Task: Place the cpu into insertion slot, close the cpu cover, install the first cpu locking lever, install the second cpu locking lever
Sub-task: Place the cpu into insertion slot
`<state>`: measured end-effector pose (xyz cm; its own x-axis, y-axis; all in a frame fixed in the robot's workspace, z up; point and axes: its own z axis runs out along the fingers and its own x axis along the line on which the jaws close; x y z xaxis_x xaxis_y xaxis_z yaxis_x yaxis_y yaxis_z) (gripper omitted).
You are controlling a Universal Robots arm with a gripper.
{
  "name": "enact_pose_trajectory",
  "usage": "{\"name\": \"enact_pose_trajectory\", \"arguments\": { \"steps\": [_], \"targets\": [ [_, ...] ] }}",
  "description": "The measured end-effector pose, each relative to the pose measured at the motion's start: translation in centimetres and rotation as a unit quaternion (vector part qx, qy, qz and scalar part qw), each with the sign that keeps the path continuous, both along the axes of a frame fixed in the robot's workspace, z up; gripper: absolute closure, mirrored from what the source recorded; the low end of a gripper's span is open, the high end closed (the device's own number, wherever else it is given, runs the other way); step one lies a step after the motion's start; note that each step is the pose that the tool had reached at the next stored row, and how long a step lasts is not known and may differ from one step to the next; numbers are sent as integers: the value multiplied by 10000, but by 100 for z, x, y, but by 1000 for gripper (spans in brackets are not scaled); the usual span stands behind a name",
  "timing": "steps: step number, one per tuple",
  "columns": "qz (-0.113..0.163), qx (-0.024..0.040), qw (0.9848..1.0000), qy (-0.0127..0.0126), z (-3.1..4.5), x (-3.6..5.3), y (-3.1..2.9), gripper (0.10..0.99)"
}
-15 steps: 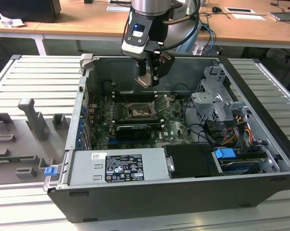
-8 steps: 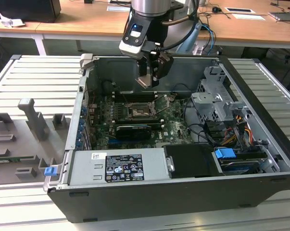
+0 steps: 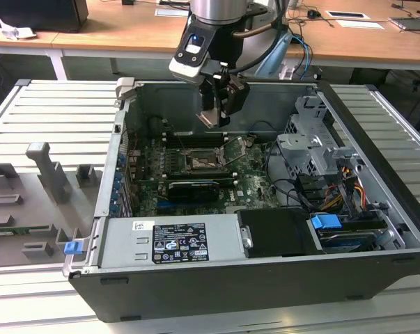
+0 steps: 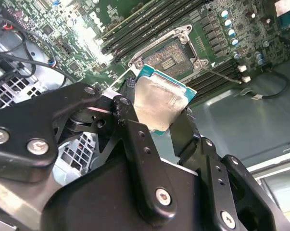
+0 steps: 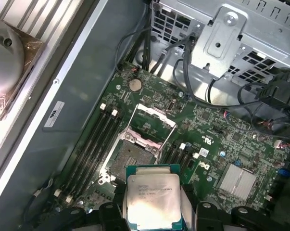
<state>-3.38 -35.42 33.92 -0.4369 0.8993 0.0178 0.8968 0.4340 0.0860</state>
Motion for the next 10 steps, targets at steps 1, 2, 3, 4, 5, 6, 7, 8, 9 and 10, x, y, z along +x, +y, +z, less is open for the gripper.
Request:
{"name": "enact_pose_trajectory", "arguments": {
  "steps": [1, 2, 3, 4, 5, 6, 7, 8, 9, 10],
  "targets": [
    [-80, 0, 10000, 0, -2, 0, 0, 553],
    [-150, 0, 9999, 0, -2, 0, 0, 553],
    [-242, 0, 9997, 0, -3, 0, 0, 553],
    [-313, 0, 9995, 0, -4, 0, 0, 553],
    [-391, 0, 9992, 0, -6, 0, 0, 553],
    [-456, 0, 9990, 0, -7, 0, 0, 553],
    [-537, 0, 9986, 0, -8, 0, 0, 553],
    [-597, 0, 9982, 0, -9, 0, 0, 553],
    [-685, 0, 9977, 0, -12, 0, 0, 553],
    [-729, 0, 9973, 0, -13, 0, 0, 553]
  ]
}}
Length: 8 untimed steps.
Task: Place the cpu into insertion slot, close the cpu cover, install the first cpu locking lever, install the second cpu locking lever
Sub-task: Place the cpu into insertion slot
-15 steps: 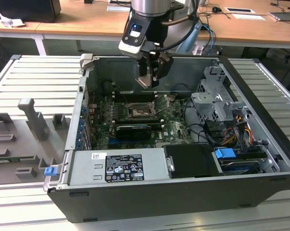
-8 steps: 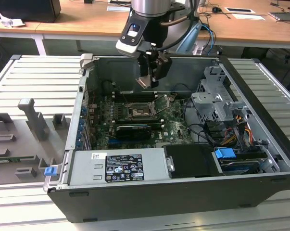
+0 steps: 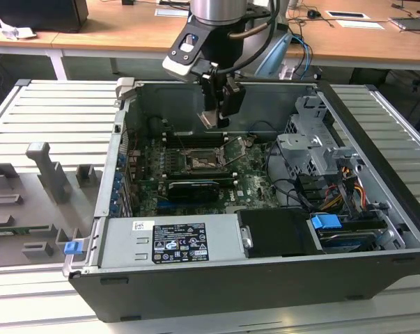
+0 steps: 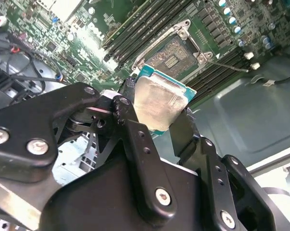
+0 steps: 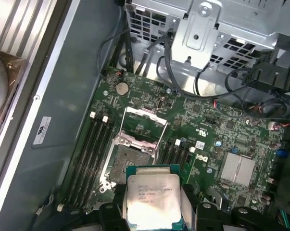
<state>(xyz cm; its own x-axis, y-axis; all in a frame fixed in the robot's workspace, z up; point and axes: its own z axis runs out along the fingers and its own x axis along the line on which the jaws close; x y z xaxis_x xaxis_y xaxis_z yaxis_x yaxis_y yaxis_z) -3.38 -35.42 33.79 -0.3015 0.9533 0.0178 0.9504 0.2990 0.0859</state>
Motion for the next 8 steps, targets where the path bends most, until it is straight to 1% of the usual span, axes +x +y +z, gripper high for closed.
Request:
{"name": "enact_pose_trajectory", "arguments": {
  "steps": [4, 8],
  "targets": [
    [-241, 0, 9997, 0, -12, 0, 0, 553],
    [-483, 0, 9988, 0, -20, 0, 0, 553]
  ]
}}
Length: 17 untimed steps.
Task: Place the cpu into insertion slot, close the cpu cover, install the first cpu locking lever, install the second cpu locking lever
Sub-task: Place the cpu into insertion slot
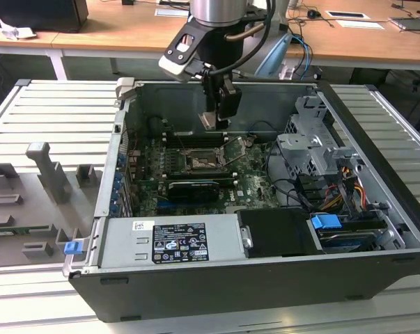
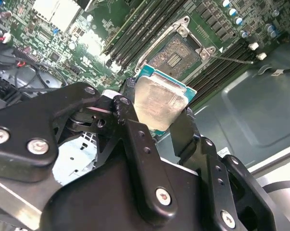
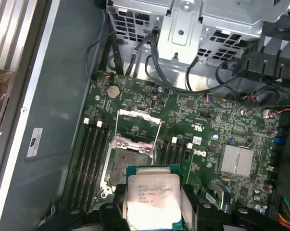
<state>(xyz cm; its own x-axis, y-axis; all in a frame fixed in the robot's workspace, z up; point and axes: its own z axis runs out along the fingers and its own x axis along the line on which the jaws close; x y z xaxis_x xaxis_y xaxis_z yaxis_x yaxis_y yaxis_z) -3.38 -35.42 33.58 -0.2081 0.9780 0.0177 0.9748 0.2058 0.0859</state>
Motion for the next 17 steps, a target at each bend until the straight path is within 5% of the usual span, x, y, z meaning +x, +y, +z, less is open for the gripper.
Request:
{"name": "enact_pose_trajectory", "arguments": {
  "steps": [5, 17],
  "targets": [
    [-224, 0, 9997, 0, -6, 0, 0, 553],
    [-929, 0, 9957, 0, -21, 0, 0, 553]
  ]
}}
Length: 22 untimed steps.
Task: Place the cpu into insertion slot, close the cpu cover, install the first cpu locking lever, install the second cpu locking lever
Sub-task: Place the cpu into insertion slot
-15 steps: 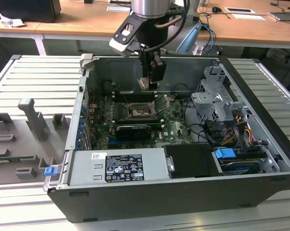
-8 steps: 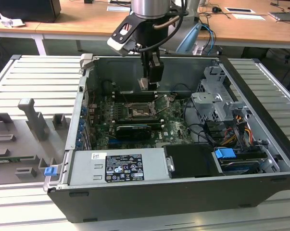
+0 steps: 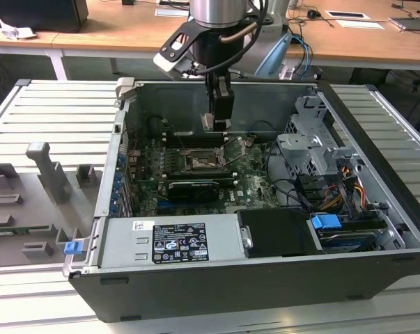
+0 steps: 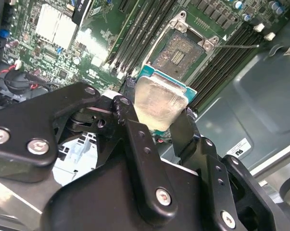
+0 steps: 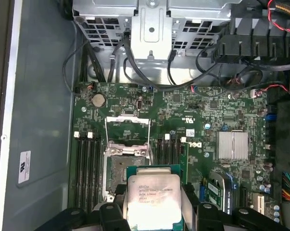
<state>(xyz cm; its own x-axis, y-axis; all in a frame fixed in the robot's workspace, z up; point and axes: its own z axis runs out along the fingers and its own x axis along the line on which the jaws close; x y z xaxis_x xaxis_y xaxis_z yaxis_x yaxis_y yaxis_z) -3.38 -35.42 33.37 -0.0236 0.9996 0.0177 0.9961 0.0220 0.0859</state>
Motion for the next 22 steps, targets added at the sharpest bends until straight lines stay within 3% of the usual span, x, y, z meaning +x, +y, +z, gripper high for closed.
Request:
{"name": "enact_pose_trajectory", "arguments": {
  "steps": [10, 22],
  "targets": [
    [-488, 0, 9988, 0, -9, 0, 0, 553],
    [-948, 0, 9955, 0, -16, 0, 0, 553]
  ]
}}
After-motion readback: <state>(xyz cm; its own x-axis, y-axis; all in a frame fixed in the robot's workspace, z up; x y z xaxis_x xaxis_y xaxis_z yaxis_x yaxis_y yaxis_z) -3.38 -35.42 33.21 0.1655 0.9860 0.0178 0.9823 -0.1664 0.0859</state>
